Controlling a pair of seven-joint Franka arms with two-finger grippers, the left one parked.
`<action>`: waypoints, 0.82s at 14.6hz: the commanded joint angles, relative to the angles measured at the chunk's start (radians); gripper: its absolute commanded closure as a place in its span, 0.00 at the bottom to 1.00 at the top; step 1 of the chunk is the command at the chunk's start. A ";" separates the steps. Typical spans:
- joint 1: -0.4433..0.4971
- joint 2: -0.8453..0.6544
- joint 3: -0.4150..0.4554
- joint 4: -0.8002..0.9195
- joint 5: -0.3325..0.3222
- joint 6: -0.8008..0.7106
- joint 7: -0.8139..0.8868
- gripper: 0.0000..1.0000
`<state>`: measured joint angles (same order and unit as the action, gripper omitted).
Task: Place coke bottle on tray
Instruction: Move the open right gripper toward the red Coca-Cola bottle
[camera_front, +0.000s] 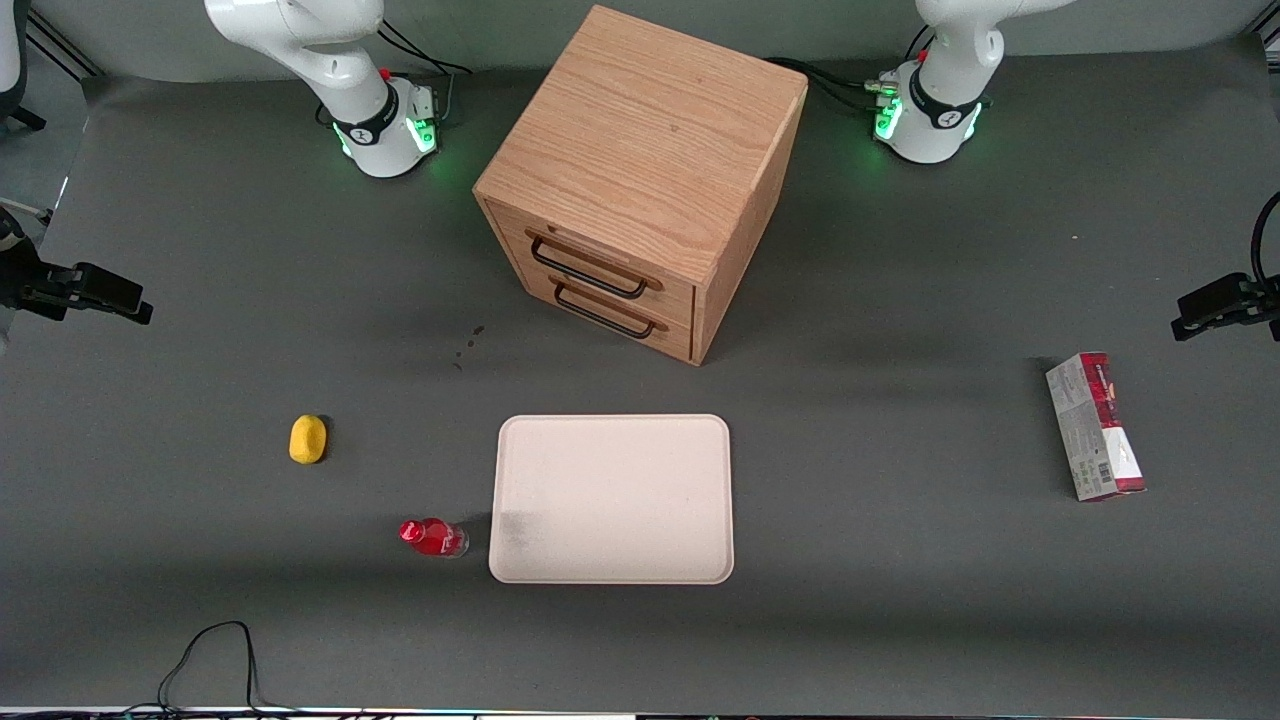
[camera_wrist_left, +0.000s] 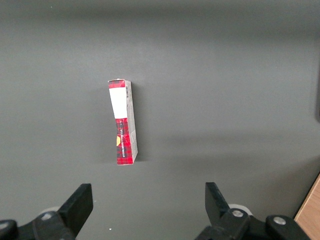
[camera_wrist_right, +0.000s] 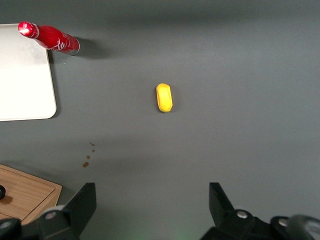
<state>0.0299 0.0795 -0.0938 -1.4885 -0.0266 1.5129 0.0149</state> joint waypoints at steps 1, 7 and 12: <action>0.010 -0.004 -0.011 0.005 0.014 -0.016 0.022 0.00; 0.013 0.008 0.000 0.013 0.016 -0.016 0.023 0.00; 0.084 0.178 0.009 0.218 0.014 -0.016 0.062 0.00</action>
<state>0.0826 0.1484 -0.0829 -1.4122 -0.0198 1.5151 0.0384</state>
